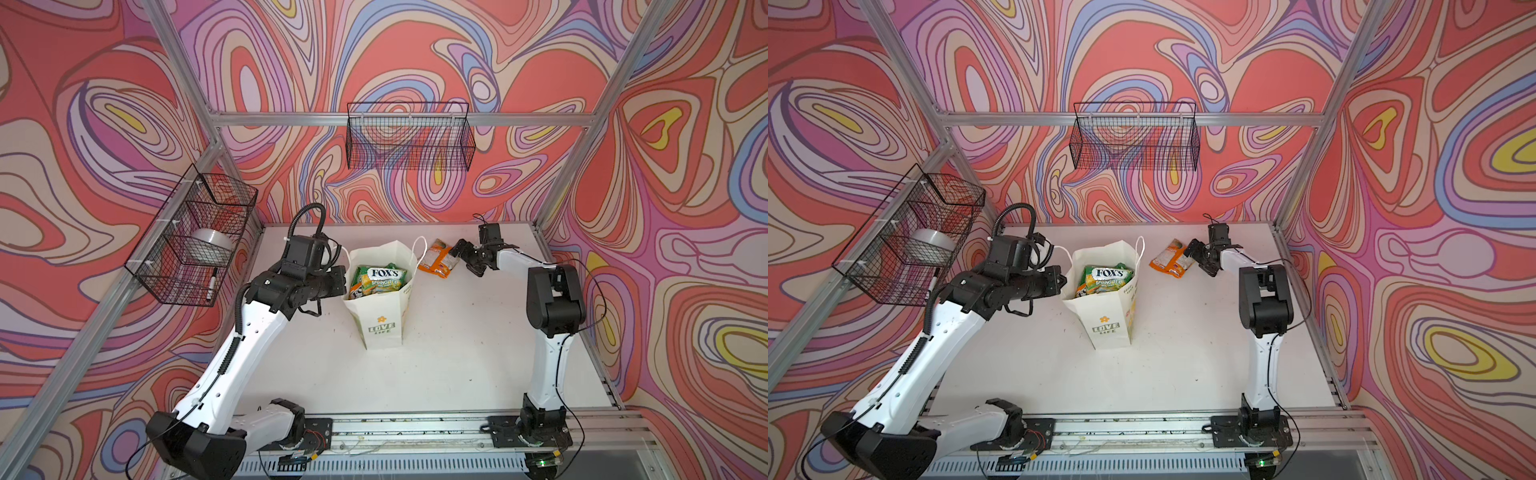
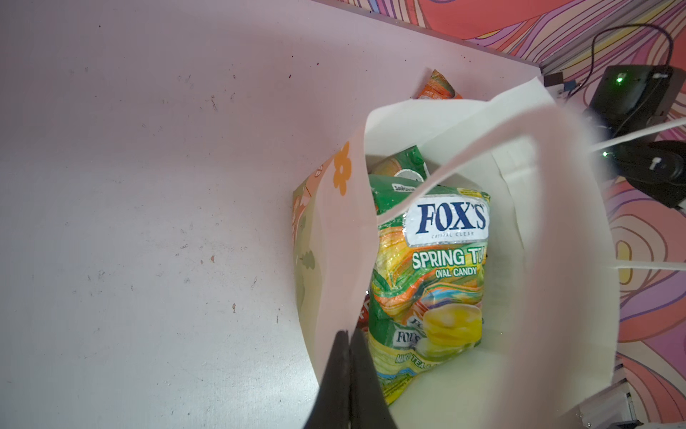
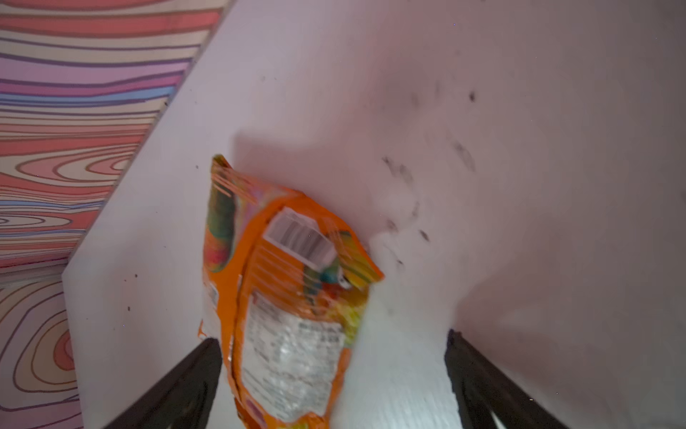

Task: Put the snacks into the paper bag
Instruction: 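Hold the bag rim with the left gripper while the right gripper reaches the orange packet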

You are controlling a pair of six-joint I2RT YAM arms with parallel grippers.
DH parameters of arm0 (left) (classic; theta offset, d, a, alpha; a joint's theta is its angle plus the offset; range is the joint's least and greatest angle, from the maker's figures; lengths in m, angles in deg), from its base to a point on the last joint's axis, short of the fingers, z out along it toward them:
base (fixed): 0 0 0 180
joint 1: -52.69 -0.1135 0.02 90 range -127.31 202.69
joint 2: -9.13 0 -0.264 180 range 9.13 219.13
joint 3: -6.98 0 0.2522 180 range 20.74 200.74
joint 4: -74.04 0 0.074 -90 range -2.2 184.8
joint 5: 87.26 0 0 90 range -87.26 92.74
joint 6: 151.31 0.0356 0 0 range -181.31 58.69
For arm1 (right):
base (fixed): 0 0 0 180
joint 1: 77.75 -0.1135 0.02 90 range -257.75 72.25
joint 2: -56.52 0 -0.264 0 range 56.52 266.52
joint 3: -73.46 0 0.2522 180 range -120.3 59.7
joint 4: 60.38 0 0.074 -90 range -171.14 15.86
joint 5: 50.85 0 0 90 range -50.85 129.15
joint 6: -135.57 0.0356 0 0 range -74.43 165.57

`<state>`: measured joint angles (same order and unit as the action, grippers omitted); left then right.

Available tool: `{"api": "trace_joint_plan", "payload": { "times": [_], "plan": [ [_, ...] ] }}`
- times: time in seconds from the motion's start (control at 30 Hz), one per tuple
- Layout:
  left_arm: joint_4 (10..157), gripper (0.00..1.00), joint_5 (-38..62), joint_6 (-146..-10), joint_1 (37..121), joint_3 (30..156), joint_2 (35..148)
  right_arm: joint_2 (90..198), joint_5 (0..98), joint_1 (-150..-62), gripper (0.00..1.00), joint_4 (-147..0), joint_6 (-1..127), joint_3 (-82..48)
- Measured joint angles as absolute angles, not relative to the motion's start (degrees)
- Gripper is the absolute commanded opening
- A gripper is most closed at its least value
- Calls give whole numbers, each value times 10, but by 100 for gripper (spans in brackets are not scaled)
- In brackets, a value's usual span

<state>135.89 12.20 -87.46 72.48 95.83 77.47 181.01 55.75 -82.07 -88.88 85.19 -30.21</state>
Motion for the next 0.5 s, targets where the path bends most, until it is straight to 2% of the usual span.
{"api": "trace_joint_plan", "payload": {
  "times": [0.23, 0.5],
  "plan": [
    [1355, 0, 138, -874, 721, 958, 780, 1865, 585, -822, 97, -876, 867, -363],
    [1350, 0, 148, -874, 720, 961, 793, 1913, 598, -826, 85, -891, 857, -432]
  ]
}}
